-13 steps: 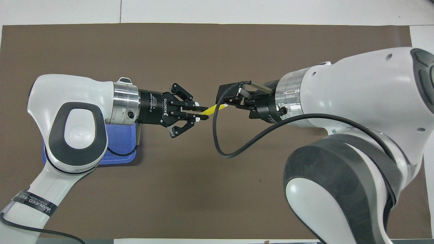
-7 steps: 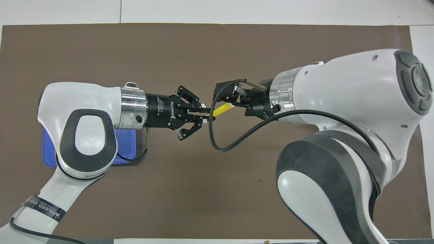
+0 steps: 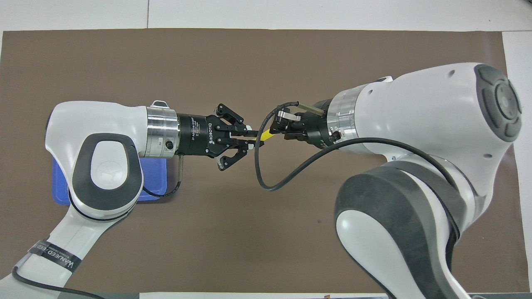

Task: Transfer and insert pens with both arms
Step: 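Grasp the yellow pen with the right gripper and open the left gripper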

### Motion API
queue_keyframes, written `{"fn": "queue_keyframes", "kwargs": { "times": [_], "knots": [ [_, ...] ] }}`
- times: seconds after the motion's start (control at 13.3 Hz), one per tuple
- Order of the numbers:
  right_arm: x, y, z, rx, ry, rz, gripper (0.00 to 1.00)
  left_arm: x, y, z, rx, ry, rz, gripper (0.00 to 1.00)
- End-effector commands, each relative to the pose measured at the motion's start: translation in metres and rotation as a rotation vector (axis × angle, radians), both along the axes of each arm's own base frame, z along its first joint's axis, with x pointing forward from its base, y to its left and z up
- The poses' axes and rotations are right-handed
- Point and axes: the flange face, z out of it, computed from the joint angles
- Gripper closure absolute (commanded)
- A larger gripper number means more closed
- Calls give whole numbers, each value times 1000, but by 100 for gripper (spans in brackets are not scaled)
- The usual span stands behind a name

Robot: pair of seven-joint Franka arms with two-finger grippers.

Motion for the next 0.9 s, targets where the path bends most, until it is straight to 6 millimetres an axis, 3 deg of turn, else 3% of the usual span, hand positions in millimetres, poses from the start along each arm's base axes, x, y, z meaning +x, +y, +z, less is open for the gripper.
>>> {"fn": "queue_keyframes", "kwargs": {
  "times": [0.0,0.68,0.75,0.83],
  "knots": [
    [0,1,-2,-8,-27,16,100,-8,3,2,2,3,31,100],
    [0,0,-4,-79,-62,45,100,-7,2,3,-3,-2,44,100],
    [0,0,-4,-81,-62,46,100,-7,2,5,0,-16,52,75],
    [0,0,-4,-80,-64,45,100,-7,-1,8,7,-31,70,8]
  ]
}}
